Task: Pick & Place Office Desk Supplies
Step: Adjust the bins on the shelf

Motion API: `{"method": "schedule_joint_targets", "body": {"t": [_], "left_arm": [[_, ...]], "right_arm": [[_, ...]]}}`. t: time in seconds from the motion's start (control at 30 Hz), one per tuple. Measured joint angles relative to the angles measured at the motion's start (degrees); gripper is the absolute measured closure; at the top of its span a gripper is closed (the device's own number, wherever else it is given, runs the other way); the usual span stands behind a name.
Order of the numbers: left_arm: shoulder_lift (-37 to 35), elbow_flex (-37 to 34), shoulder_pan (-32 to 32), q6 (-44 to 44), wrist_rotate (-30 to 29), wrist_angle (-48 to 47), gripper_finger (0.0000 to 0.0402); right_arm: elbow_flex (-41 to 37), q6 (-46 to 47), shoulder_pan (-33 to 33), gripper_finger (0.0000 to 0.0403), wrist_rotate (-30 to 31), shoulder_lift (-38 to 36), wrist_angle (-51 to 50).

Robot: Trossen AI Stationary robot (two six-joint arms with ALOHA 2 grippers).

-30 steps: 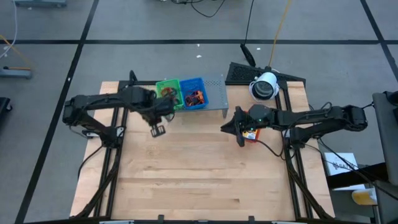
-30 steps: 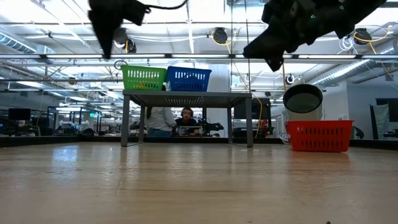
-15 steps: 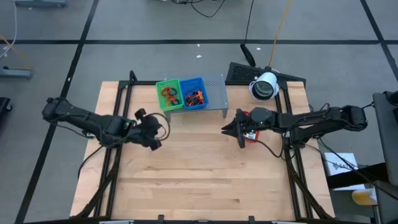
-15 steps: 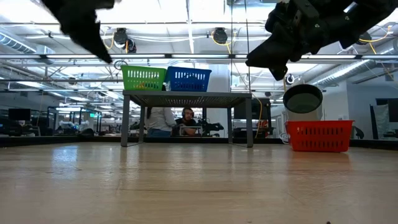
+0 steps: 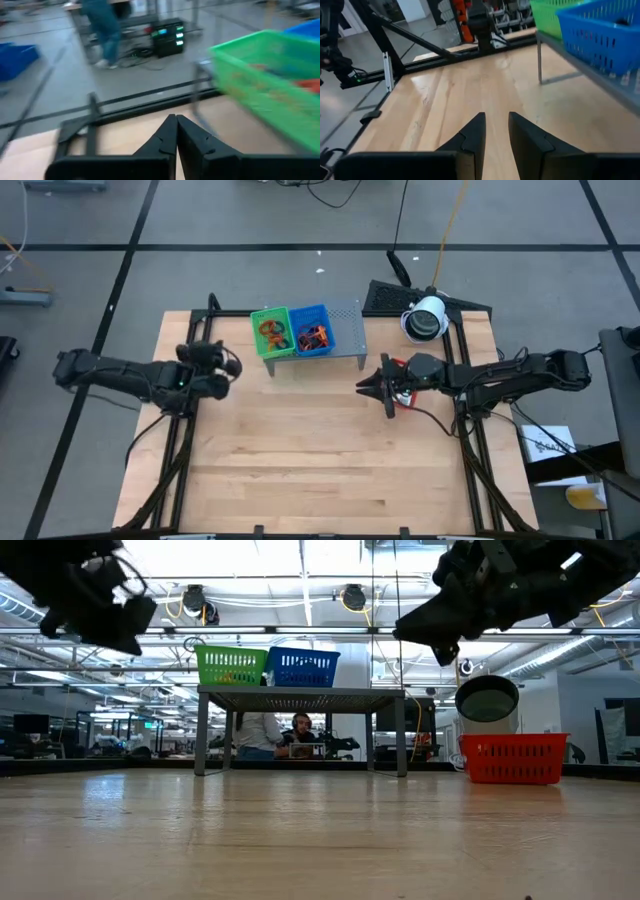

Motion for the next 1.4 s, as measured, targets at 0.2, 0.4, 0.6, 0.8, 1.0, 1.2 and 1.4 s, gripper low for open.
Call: {"method": "schedule_joint_targets", "body": {"t": [0.2, 0.4, 0.6, 0.8, 1.0, 1.2, 1.4], "left_arm": [[-0.59, -2.29, 9.69, 4.41, 2.85, 4.8, 0.0388], [-0.57, -4.99, 17.62, 25.05, 12.52, 25.66, 0.0397], [-0.57, -6.58, 26.07, 33.92, 20.05, 35.72, 0.0398], [-0.55, -8.21, 34.3, 35.84, 29.55, 41.37, 0.0399], [2.37, -8.54, 40.47, 38.06, 38.16, 49.09, 0.0399], [9.82, -8.52, 44.16, 39.03, 49.36, 60.11, 0.0399], [16.04, -8.52, 46.05, 39.38, 51.67, 65.86, 0.0399]], "right_arm": [[0.0, -4.41, -0.07, 0.0334, 0.02, 0.02, 4.59], [0.0, -7.19, -0.13, 0.0347, 0.04, 0.02, 6.8], [0.0, -7.28, -0.13, 0.0358, 0.02, 0.02, 7.54], [0.0, -6.98, -0.13, 0.036, 0.0, 0.02, 7.55], [0.0, -4.68, -0.13, 0.036, -0.01, 0.02, 7.59], [0.02, -3.55, -0.04, 0.036, -0.18, 0.02, 7.55], [0.02, -2.8, -0.02, 0.036, -0.22, 0.02, 7.16]]}}
